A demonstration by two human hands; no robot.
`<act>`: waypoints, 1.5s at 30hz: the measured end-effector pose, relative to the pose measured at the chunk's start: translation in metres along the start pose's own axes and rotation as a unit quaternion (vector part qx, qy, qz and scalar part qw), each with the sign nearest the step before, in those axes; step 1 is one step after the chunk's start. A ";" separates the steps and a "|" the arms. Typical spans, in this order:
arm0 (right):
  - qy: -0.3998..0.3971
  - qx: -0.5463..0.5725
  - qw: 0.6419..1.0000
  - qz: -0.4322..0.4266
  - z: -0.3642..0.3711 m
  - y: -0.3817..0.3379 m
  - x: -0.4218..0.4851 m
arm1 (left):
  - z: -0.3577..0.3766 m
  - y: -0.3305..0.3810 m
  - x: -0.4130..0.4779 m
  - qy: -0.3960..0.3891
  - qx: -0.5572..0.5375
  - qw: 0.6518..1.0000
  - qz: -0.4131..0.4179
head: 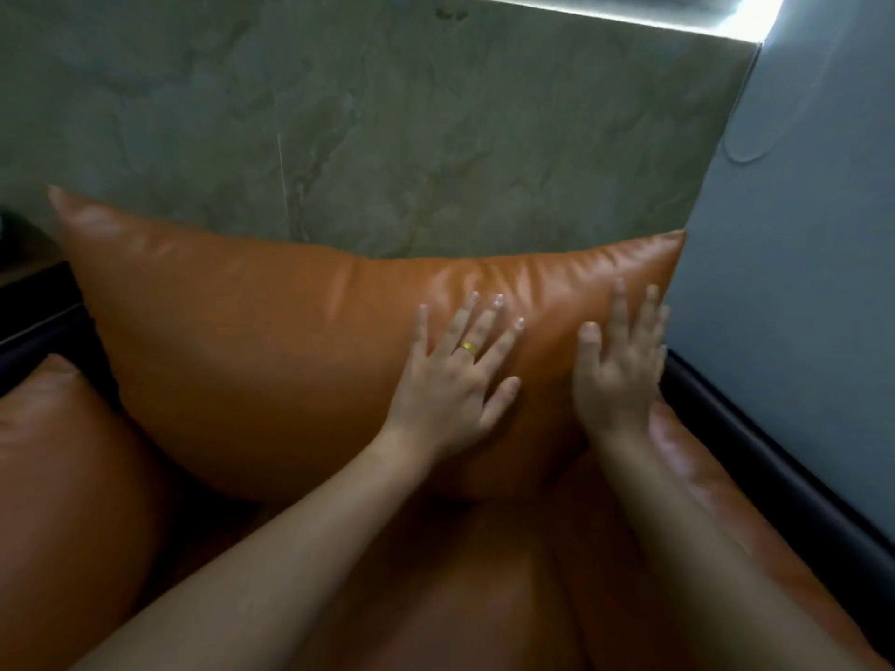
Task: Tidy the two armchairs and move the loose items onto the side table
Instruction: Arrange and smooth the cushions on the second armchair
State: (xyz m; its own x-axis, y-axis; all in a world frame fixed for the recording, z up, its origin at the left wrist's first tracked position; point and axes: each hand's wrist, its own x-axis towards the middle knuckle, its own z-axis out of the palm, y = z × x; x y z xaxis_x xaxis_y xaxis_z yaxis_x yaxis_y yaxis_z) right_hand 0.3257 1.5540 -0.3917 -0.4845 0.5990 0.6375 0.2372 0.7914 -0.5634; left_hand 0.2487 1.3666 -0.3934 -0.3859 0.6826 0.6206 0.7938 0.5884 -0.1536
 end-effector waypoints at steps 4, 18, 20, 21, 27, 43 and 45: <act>-0.117 -0.167 0.916 -0.347 0.038 -0.013 -0.060 | 0.000 -0.076 -0.055 -0.052 0.068 0.996 -0.022; -0.119 -0.060 0.963 -0.235 0.060 -0.154 -0.037 | -0.067 -0.198 -0.101 -0.102 0.108 0.983 -0.108; -0.142 -0.088 0.950 -0.263 0.085 -0.173 -0.049 | -0.061 -0.189 -0.103 -0.155 0.114 0.981 -0.030; -0.140 -0.114 0.948 -0.261 0.093 -0.170 -0.055 | -0.061 -0.197 -0.107 -0.170 0.115 0.978 -0.032; -0.061 -0.130 0.978 -0.151 0.097 -0.136 -0.062 | -0.085 -0.303 -0.148 -0.164 0.115 0.965 -0.167; -0.039 -0.134 0.930 -0.340 0.176 -0.211 -0.125 | -0.056 -0.354 -0.095 -0.011 -0.040 0.960 -0.276; -0.051 -0.124 0.934 -0.330 0.170 -0.204 -0.134 | -0.058 -0.345 -0.109 -0.017 -0.073 0.943 -0.324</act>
State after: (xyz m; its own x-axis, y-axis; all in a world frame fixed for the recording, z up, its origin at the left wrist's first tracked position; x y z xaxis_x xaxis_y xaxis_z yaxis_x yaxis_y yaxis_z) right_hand 0.1995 1.2920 -0.4515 -0.6696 -0.0340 0.7420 0.0402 0.9958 0.0819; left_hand 0.0441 1.0640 -0.3632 -0.8256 0.2145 0.5219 0.4405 0.8230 0.3586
